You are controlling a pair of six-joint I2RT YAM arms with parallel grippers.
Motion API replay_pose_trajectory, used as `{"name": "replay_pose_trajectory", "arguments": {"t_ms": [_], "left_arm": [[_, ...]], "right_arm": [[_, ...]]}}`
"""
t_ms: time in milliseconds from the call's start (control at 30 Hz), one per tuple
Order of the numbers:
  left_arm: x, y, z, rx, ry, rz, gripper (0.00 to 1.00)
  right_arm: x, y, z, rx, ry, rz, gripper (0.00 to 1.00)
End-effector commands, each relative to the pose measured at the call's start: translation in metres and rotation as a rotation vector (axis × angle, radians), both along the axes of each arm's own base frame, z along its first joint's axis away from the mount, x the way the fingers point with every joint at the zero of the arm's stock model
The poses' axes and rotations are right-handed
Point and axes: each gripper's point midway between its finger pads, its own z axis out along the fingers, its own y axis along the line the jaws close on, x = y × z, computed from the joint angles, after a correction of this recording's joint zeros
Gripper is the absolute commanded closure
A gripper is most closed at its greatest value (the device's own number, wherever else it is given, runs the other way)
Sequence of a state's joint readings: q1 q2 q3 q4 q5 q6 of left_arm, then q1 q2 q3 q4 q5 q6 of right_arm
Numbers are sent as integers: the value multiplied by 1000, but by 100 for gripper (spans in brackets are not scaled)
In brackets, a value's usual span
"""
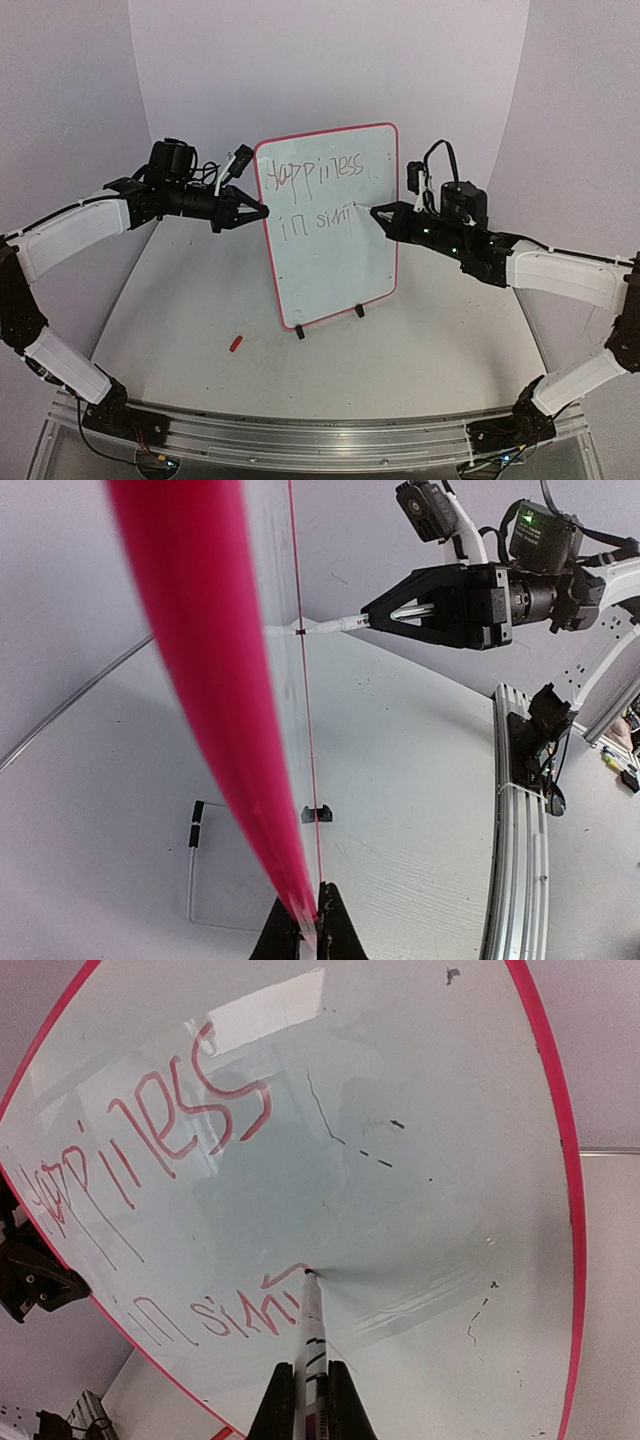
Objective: Write a sentence on the whiteboard
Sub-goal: Write on the whiteboard with the whiteboard.
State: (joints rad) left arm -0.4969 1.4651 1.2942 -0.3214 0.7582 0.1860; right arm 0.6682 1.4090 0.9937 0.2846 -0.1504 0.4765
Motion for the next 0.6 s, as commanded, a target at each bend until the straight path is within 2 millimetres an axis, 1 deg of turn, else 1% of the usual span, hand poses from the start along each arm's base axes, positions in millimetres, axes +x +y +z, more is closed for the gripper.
{"name": "replay_pose_trajectory", "arguments": {"t_ms": [0,267,567], "left_arm": [[-21,3,-58,149,158,-38,100],[-21,3,-57,149,155,-37,100],[-21,4,-57,151,151,-35,100]], "right_arm": [[-2,6,-10,-7,34,39,100],[-2,12,-13,-10,43,63,100],[-4,6,-2,0,19,44,100]]}}
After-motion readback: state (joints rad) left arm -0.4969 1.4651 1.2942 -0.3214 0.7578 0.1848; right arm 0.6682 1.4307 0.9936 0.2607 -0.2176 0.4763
